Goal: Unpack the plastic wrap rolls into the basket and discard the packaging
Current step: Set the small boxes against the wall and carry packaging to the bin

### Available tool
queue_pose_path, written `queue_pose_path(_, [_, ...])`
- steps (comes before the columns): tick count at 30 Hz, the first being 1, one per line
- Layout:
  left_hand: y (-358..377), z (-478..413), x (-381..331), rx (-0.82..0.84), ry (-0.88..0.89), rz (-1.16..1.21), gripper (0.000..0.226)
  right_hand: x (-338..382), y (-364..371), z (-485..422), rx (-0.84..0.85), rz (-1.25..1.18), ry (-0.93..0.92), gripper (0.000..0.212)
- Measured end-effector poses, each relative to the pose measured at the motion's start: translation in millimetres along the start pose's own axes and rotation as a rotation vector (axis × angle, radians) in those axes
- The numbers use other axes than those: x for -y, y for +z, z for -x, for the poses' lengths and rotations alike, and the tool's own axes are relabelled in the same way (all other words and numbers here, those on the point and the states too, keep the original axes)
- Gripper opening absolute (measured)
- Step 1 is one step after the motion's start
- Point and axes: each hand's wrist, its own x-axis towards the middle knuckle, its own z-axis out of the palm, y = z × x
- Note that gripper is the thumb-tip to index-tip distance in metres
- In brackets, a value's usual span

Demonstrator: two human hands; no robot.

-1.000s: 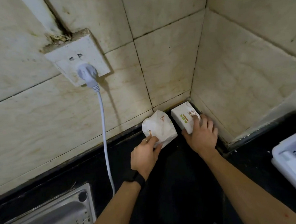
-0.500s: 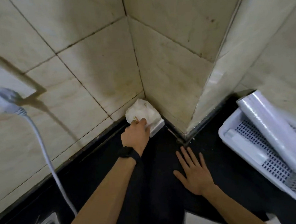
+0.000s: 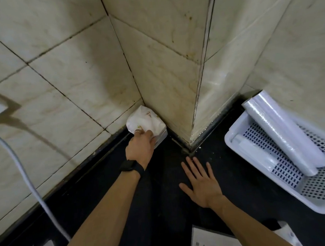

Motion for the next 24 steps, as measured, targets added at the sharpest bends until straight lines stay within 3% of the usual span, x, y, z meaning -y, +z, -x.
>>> queue_pose_path(5, [2,7,2,-0.020,-0.023,-0.022,0.036,2,-9,-1,0.059,-0.009,0.003,0.076])
queue_pose_path(9, [-8,26,2,-0.048,-0.018,0.048,0.048,3,-13,0,0.101,0.017,0.016,0.077])
queue_pose_path(13, [-21,65,1,-0.057,-0.008,0.130,0.045,13,-37,7,0.130,-0.029,0.012,0.072])
queue_pose_path(19, [-12,133,4,-0.045,0.143,0.189,0.036,31,-88,89,-0.238,-0.208,0.012,0.055])
queue_pose_path(24, [9,179,-19,-0.004,0.304,0.204,0.033,8,-74,189,-0.459,-0.347,0.200,0.053])
